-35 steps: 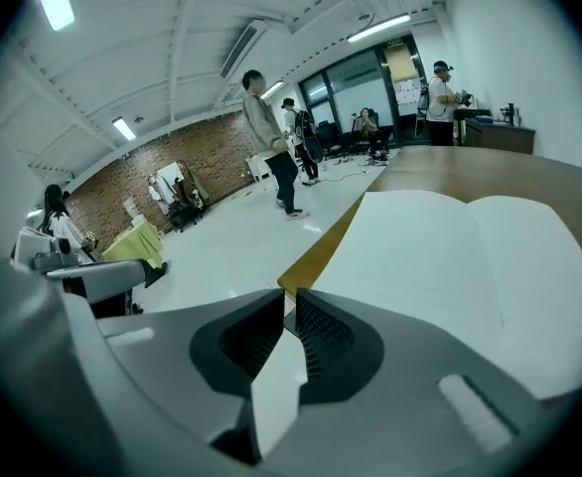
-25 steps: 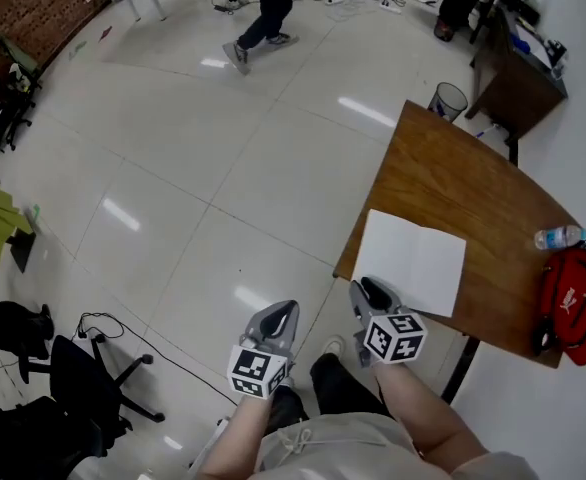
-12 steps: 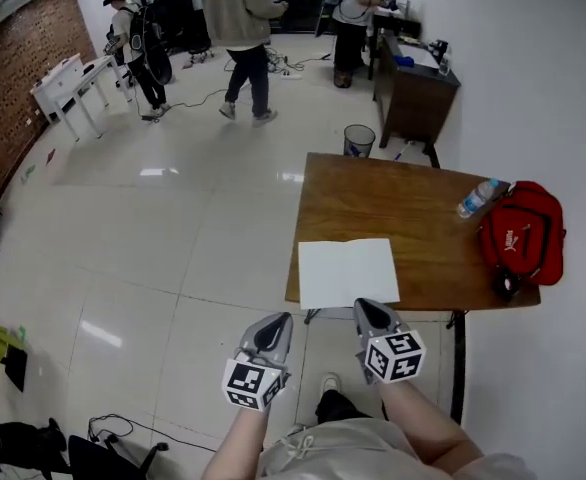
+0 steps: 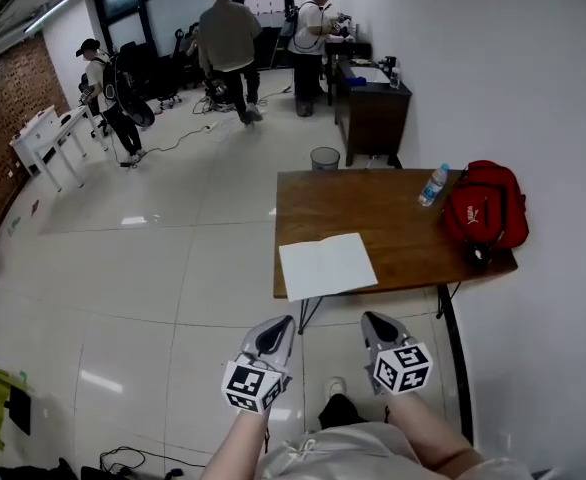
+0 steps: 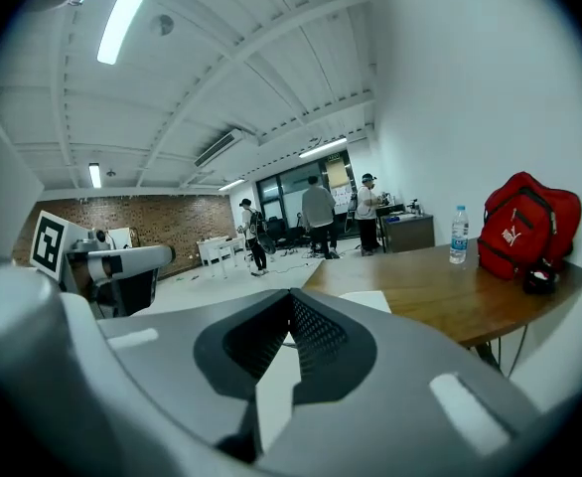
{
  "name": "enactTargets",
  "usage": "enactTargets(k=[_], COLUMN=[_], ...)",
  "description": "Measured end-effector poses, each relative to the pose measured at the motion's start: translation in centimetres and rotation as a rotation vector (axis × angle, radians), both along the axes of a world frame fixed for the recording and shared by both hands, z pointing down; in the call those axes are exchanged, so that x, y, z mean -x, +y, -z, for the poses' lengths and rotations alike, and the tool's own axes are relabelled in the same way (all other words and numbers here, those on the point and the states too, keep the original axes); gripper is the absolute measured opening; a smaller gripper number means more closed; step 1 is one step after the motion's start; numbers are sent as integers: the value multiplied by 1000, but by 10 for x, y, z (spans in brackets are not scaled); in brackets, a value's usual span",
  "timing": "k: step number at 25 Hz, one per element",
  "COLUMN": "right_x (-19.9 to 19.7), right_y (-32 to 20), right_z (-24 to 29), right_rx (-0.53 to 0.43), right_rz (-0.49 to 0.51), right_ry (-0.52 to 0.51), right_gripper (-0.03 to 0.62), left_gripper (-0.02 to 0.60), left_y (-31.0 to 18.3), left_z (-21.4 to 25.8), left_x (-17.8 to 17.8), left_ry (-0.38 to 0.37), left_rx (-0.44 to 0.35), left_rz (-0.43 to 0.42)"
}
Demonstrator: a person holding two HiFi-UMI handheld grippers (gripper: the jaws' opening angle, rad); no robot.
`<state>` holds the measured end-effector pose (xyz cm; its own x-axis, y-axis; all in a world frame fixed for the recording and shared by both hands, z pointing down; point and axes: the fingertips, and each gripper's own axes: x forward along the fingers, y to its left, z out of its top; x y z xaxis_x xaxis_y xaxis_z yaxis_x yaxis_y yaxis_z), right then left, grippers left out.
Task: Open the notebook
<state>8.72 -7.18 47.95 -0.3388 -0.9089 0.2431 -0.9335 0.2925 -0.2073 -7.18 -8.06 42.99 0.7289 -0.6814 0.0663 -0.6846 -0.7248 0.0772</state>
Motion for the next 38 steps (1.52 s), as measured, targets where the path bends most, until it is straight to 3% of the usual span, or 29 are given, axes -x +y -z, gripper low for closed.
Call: enactTargets(k=[10, 27, 38], right_x=[15, 5, -5], right_y=[80, 82, 90], right_z=[-2, 14, 15], right_rx=[-23, -32, -44], right_rz=[-25, 87, 91], right_ry=[54, 101, 99], right_gripper=[6, 6, 6], left_gripper=[5, 5, 5], left_y=[74, 85, 94], left_z=[3, 10, 1], left_x=[6, -20, -28], left_ry=[4, 35, 31], left_rx=[-6, 15, 34], left_rz=[-58, -9, 13])
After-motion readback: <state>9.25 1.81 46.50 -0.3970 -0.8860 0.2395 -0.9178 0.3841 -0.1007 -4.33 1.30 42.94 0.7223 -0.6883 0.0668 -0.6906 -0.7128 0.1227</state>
